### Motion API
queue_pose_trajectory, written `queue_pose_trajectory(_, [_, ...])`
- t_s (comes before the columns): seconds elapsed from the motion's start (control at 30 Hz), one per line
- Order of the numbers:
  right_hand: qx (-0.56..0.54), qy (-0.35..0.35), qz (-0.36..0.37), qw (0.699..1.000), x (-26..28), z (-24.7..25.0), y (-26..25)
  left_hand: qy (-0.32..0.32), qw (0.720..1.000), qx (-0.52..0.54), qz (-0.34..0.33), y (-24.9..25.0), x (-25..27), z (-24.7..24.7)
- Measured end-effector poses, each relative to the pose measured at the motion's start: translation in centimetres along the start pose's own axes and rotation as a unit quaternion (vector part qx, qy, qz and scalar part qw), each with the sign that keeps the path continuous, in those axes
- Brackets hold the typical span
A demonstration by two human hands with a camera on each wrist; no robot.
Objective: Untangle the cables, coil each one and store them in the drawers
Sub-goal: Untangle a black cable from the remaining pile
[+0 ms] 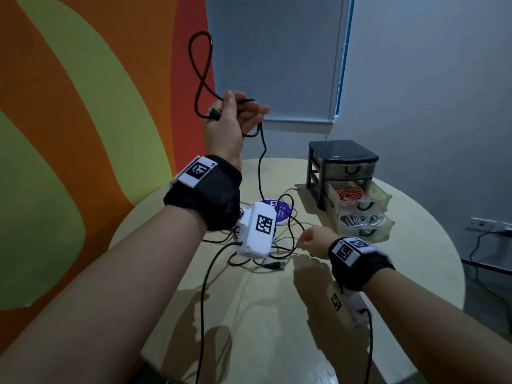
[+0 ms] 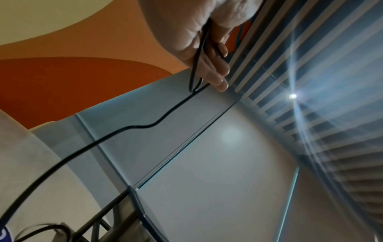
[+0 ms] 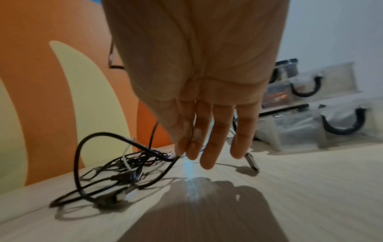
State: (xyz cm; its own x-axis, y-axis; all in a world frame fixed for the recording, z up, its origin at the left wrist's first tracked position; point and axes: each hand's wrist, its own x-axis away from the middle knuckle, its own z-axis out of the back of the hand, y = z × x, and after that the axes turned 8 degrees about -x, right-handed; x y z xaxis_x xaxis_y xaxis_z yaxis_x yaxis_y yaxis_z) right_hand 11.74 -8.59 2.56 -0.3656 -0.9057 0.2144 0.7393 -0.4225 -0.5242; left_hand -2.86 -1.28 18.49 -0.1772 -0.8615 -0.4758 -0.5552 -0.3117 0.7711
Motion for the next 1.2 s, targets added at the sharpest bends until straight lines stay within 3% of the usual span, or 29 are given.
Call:
queue_pose_trajectory(0.13, [-0.028, 0.086, 0.026, 0.996, 0.0, 1.0, -0.4, 0.010, 1.000, 0.004, 0.011, -0.3, 0.1, 0.5])
queue_pose_trajectory(0.2, [-0.087, 0.168, 0.075, 0.979, 0.0, 1.5, -1.5, 0.011, 0.999, 0.020, 0.026, -0.6, 0.4, 0.5])
queue_pose_trajectory(0.27, [-0.162, 0.199, 0.142, 0.956, 0.5, 1.8, -3.1, 0.006, 0.998, 0.037, 0.044, -0.8, 0.9, 0.4])
queue_pose_trajectory(0.37, [-0.229, 0.151, 0.202, 0.940, 1.5, 2.3, -5.6, -0.016, 0.996, 0.056, 0.070, -0.9, 1.6, -0.2])
queue_pose_trajectory(0.43, [-0.177, 0.132, 0.212, 0.952, 1.4, 2.4, -6.1, -0.034, 0.995, 0.054, 0.079, -0.8, 2.0, -0.4])
queue_pose_trajectory(0.5, [-0.107, 0.135, 0.186, 0.967, 0.9, 2.6, -5.6, -0.044, 0.995, 0.043, 0.079, -0.6, 2.2, -0.5])
queue_pose_trajectory(0.6, [-0.084, 0.135, 0.091, 0.983, -0.1, 2.8, -3.5, -0.037, 0.996, 0.033, 0.076, -0.4, 2.1, 0.0])
queue_pose_trajectory(0.7, [-0.094, 0.023, 0.019, 0.995, 0.7, 2.9, -1.8, -0.014, 0.995, 0.051, 0.080, -0.3, 1.8, 0.5])
queue_pose_trajectory(0.77, [-0.100, -0.071, 0.031, 0.992, 1.5, 2.5, -1.6, -0.003, 0.993, 0.069, 0.091, -0.4, 1.7, 0.5])
queue_pose_trajectory(0.83, [-0.118, -0.116, 0.070, 0.984, 1.9, 1.7, -1.9, 0.001, 0.992, 0.076, 0.102, -0.5, 1.8, 0.3])
queue_pose_trajectory(1.03, [-0.140, -0.079, 0.158, 0.974, 1.9, 0.4, -3.9, -0.010, 0.991, 0.065, 0.118, -0.7, 2.3, -0.1])
queue_pose_trajectory(1.13, [-0.231, -0.043, 0.156, 0.959, 1.6, 0.6, -4.4, -0.020, 0.990, 0.011, 0.137, -1.3, 2.1, 0.2])
queue_pose_trajectory(1.2, [-0.324, -0.013, 0.148, 0.934, 1.2, 0.8, -4.7, -0.041, 0.982, -0.059, 0.174, -2.4, 2.1, 1.0])
